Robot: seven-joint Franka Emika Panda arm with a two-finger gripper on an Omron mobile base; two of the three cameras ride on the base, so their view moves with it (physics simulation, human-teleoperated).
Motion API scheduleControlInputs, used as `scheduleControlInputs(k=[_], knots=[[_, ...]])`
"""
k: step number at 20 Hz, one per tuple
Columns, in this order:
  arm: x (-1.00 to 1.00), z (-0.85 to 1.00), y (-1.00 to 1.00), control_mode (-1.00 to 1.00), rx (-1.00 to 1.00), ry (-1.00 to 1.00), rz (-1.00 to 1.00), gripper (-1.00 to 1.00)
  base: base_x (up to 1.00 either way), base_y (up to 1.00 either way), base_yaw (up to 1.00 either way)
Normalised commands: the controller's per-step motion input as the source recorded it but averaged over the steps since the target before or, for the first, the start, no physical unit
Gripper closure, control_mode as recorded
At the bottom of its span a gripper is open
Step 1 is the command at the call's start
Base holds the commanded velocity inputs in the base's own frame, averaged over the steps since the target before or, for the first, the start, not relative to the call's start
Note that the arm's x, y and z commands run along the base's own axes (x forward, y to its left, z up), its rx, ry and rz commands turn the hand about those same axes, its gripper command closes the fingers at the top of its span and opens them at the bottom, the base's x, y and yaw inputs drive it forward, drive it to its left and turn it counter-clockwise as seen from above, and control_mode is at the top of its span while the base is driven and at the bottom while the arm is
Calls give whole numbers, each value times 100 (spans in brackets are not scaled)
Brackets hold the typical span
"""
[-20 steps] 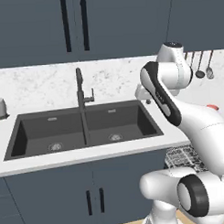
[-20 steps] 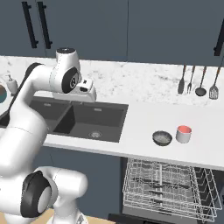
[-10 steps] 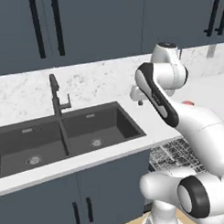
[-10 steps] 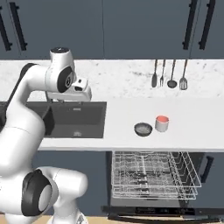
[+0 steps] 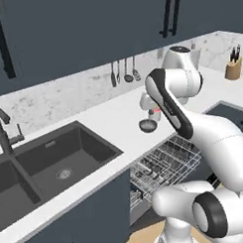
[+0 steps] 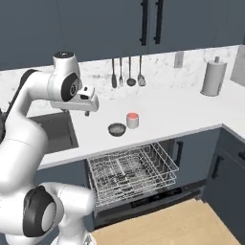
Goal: Pick up the cup and bowl from the counter, place them in the dishwasher, and close the dishwasher door.
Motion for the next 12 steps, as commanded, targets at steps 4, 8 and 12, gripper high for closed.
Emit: scheduleControlInputs(k=[4,8,12], knots=[[0,0,0,100,0,0,0,-100,0,35,-53],[0,0,0,100,0,0,0,-100,0,41,-48],[0,0,0,100,0,0,0,-100,0,40,-42]])
